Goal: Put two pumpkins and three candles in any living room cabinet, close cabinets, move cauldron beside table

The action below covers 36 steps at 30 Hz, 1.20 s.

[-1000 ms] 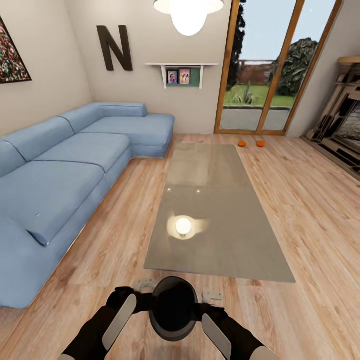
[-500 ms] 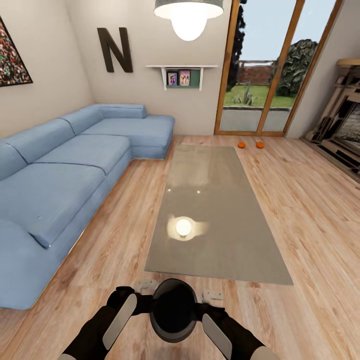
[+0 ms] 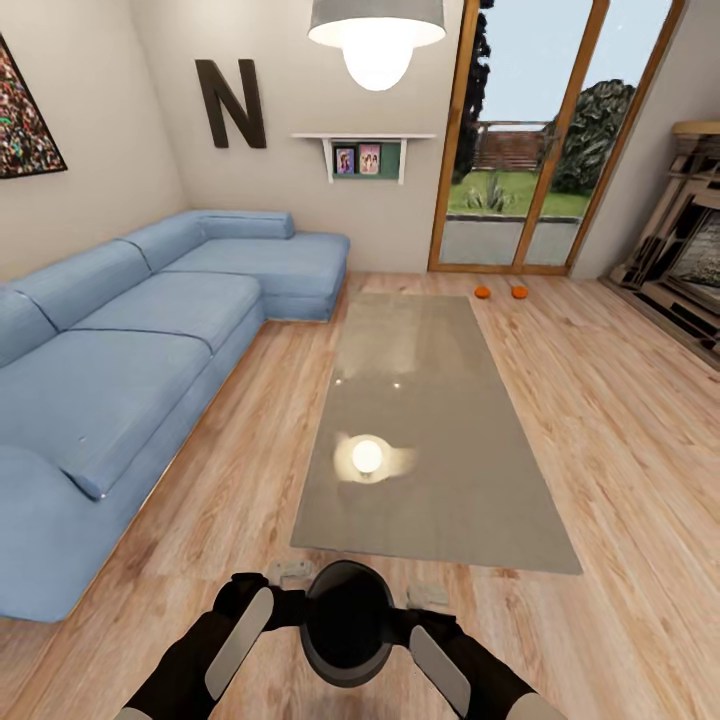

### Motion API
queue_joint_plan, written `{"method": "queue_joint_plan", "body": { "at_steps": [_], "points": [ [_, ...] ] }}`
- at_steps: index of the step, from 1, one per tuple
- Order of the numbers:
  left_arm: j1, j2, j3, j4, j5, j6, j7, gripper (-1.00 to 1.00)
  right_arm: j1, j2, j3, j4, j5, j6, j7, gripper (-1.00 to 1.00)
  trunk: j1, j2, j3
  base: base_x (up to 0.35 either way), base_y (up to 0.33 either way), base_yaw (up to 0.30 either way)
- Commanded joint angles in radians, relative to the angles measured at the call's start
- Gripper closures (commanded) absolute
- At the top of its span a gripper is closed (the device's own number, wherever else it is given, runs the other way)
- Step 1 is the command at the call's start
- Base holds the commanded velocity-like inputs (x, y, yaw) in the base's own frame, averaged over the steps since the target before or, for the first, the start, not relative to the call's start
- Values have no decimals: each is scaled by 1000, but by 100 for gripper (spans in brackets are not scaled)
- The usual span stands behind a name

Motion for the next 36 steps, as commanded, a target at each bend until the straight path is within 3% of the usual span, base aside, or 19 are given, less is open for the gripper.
{"method": "queue_joint_plan", "body": {
  "at_steps": [1,3,7,15,25,36],
  "points": [
    [-1,0,-1,-1,10,2,10,-100,0,-9,6,3,-46,0,-3,-100,-4,7,2,0,0,0],
    [-1,0,-1,-1,10,2,10,-100,2,-26,6,6,-73,-5,5,-100,-12,21,9,0,0,0],
    [-1,0,-1,-1,10,2,10,-100,10,-53,8,12,-90,-14,59,-100,-27,49,21,0,0,0],
    [-1,0,-1,-1,9,2,10,-100,13,-59,9,100,-80,-65,168,-100,-58,105,46,0,0,0],
    [-1,0,-1,-1,9,2,10,-100,13,-60,12,197,-77,-168,182,-100,-96,175,78,-212,0,0],
    [-1,0,-1,-1,8,2,12,-100,13,-60,13,212,-80,-197,182,-100,-138,252,112,-304,0,0]
  ]
}}
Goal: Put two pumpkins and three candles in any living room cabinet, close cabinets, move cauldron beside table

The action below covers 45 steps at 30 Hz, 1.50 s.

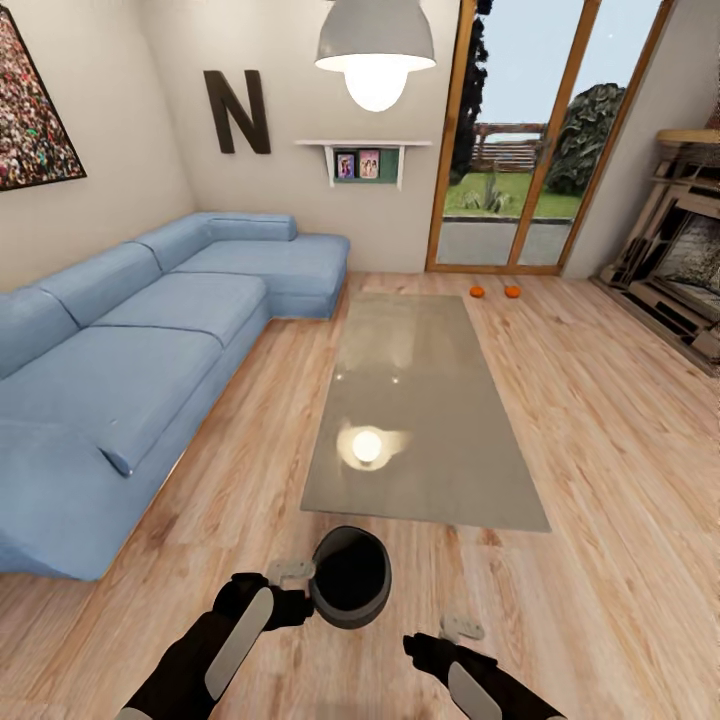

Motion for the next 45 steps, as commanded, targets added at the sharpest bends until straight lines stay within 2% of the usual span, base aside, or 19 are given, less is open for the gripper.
{"method": "queue_joint_plan", "body": {
  "at_steps": [1,8,10,14,17,22,27,29,30,33,37,39,41,43,45],
  "points": [
    [-1,0,-2,-1,10,1,11,-100,-1,-1,8,-1,-6,-7,-8,-100,-4,7,2,-297,0,0],
    [-1,3,0,18,9,0,13,-100,-1,0,9,59,-3,-89,-7,-100,-31,56,24,-292,0,0],
    [-1,4,1,61,9,-5,15,-100,-1,0,9,68,-3,-102,1,-100,-39,70,31,-288,0,0],
    [-1,13,1,207,4,-49,16,-100,-1,-1,9,89,-5,-116,34,-100,-54,98,43,-254,0,0],
    [-1,18,2,326,3,-143,16,-100,-1,0,9,115,-5,-120,47,-100,-66,119,52,-169,0,0],
    [-1,20,-5,601,-5,-367,8,-100,-1,6,10,191,-2,-174,52,-100,-85,154,68,-51,0,0],
    [3,22,-14,720,-2,-494,2,-100,-1,0,10,266,-9,-247,52,-100,-104,189,84,-4,0,0],
    [4,19,-15,779,-2,-568,0,-100,-2,2,10,308,-16,-296,52,-100,-112,203,90,0,0,0],
    [4,16,-15,819,-1,-628,0,-100,-4,5,9,333,-18,-333,51,-100,-116,210,93,0,0,0],
    [8,15,-15,866,0,-697,-3,-100,-5,7,9,352,-20,-375,50,-100,-127,231,103,0,0,0],
    [13,14,-15,911,0,-733,-10,-100,-3,6,5,361,-21,-404,50,-100,-142,259,115,0,0,0],
    [15,17,-15,931,0,-766,-48,-100,1,6,4,370,-22,-425,50,-100,-150,273,121,0,0,0],
    [21,19,-15,963,1,-809,-110,-100,4,7,3,399,-22,-441,50,-100,-158,287,128,0,0,0],
    [43,22,-15,998,1,-848,-169,-100,13,8,3,427,-22,-457,50,-100,-165,301,134,0,0,0],
    [73,22,-15,1012,-1,-872,-196,-100,39,8,2,437,-22,-478,50,-100,-173,315,140,0,0,0]
  ]
}}
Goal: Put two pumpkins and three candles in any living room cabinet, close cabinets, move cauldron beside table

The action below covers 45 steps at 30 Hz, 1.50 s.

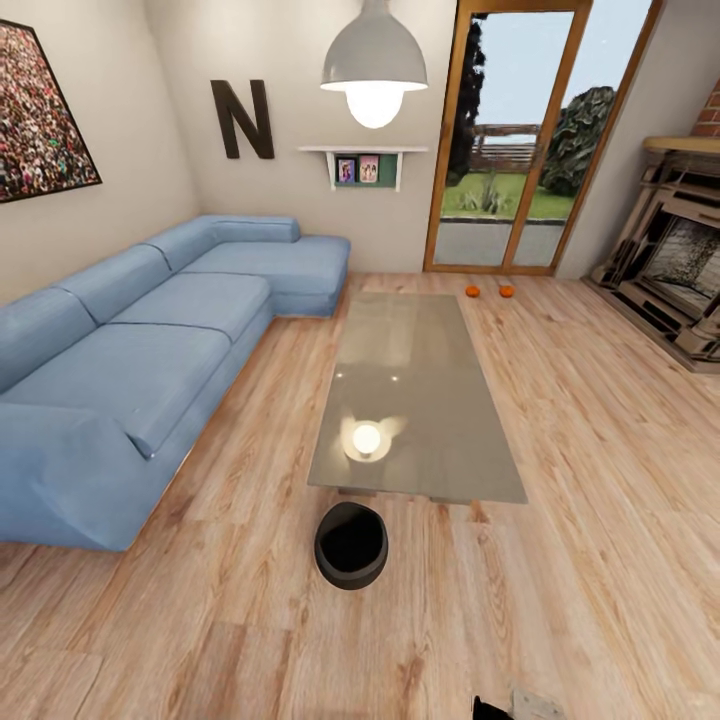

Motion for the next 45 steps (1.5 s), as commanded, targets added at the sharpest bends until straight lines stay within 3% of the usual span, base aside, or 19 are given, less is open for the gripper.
{"method": "queue_joint_plan", "body": {
  "at_steps": [1,4,10,21,26,45],
  "points": [
    [8,0,-10,1,8,-8,-1,-100,7,1,9,4,-3,-12,-2,-100,-4,7,2,0,0,0],
    [51,0,-10,8,7,-46,-14,-100,45,2,8,10,-2,-62,-3,-100,-15,28,12,0,0,0],
    [94,8,-7,9,19,-103,-18,-100,71,3,8,14,-3,-78,-5,-100,-19,35,15,0,0,0],
    [100,21,-3,9,14,-129,-19,-100,117,4,7,15,-3,-76,-9,-100,-19,35,15,-3,0,-17],
    [101,17,-4,9,23,-175,-20,-100,122,4,6,13,-3,-73,-10,-100,-19,35,15,-182,0,-243],
    [127,8,-4,9,23,-211,-19,-100,122,3,3,15,-3,-73,-9,-100,-19,35,15,-31,0,-276]
  ]
}}
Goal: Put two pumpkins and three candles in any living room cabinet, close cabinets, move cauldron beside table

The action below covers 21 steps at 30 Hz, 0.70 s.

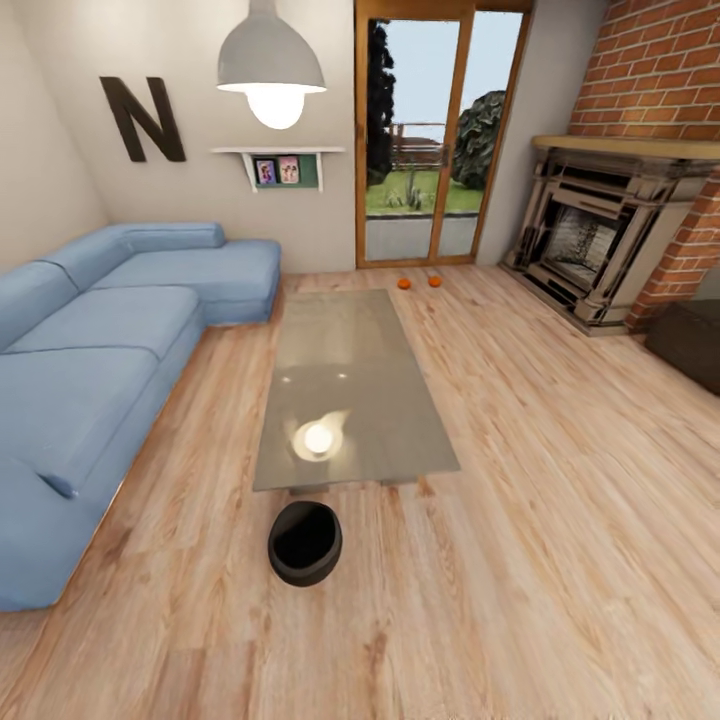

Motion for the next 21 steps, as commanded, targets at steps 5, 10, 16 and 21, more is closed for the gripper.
{"method": "queue_joint_plan", "body": {
  "at_steps": [5,10,16,21],
  "points": [
    [0,8,-8,-1,7,8,5,-100,-1,1,6,4,-2,-3,-1,-100,0,-1,-1,-5,0,-277],
    [0,12,-7,-1,4,8,6,-100,-1,2,6,3,-2,-4,-1,-100,0,-1,-1,-1,0,-277],
    [0,11,-9,-1,5,8,5,-100,-1,3,6,3,-2,-4,-1,-100,0,-1,-1,0,0,-277],
    [0,12,-9,-1,5,8,5,-100,-1,3,6,3,-2,-4,-1,-100,0,-1,-1,0,0,-277]
  ]
}}
